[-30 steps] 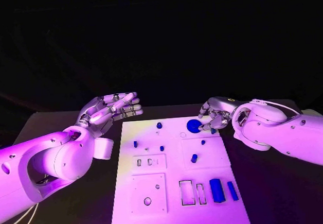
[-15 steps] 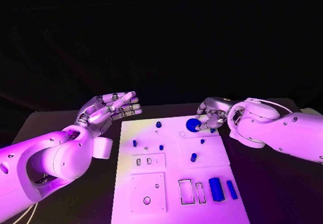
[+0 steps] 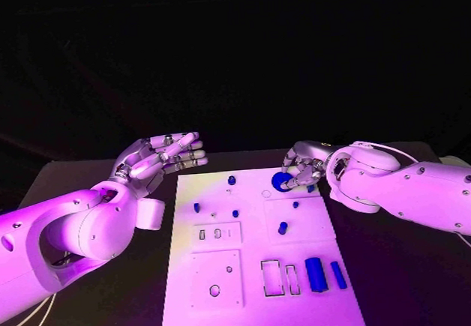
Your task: Assemble the parts on the task board
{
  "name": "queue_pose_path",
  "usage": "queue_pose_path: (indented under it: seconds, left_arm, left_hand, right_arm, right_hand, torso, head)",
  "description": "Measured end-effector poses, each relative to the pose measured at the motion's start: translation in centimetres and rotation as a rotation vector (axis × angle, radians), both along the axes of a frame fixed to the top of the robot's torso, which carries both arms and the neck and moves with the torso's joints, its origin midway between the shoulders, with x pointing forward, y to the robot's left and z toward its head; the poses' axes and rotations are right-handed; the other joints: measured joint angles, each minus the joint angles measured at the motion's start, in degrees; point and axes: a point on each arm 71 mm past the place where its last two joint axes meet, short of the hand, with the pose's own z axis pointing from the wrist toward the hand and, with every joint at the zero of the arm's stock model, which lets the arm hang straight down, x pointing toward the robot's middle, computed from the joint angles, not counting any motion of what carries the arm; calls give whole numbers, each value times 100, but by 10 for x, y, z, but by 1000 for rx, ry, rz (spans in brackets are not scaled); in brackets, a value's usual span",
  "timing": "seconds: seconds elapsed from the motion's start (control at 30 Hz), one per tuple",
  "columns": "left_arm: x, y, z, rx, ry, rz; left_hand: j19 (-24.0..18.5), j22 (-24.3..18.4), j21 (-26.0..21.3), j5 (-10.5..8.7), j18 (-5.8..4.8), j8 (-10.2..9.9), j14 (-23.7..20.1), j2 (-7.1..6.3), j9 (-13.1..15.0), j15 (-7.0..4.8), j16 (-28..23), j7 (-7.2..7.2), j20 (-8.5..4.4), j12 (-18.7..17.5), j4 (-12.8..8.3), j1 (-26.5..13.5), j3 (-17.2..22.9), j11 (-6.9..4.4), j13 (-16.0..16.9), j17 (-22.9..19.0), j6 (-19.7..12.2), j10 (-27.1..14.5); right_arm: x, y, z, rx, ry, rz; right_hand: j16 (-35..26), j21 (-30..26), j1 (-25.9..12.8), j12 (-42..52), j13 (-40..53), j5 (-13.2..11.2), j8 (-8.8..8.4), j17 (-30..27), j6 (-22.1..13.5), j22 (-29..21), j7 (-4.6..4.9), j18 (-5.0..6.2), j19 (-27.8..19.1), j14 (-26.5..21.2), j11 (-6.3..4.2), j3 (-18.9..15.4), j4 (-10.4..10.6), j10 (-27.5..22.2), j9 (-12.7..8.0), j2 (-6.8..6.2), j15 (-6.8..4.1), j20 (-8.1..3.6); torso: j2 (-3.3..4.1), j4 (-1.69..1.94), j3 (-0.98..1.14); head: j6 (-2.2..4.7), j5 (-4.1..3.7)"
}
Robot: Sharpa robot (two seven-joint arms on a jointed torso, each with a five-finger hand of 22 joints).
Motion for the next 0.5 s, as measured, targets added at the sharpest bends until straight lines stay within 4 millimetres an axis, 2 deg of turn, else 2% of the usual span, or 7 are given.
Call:
queue_pose_path:
  seconds: [0.27,0.4,0.5]
  left_arm:
    - [0,0,0,0,1,0]
    - [0,0,0,1,1,0]
    - [0,0,0,1,2,0]
  left_hand:
    - [0,0,0,0,0,0,0,0,0,0,-3,0,0,0,0,0,0,0,0,0,0,0]
    - [0,0,0,0,0,0,0,0,0,0,-3,0,0,0,0,0,0,0,0,0,0,0]
    - [0,1,0,0,1,0,0,0,0,0,-3,0,0,0,0,0,0,0,0,0,0,0]
  right_arm:
    - [2,1,-1,-6,4,-5]
    - [2,1,-1,-9,4,-4]
    - [2,1,-1,-16,3,1]
  right_hand:
    - [0,0,30,0,-1,11,44,-1,0,-1,0,0,0,0,0,0,0,0,25,30,0,0]
    - [20,0,83,31,-1,23,150,-1,0,-1,0,0,0,0,0,0,0,0,54,83,0,0]
    - [28,22,262,54,-1,23,245,-1,0,-1,0,0,0,0,-12,69,-69,11,91,128,0,0]
  torso:
    - [4,1,5]
    - [3,1,4]
    - [2,-3,4]
  head:
    - [-24,8]
    - [-32,14]
    - [-42,17]
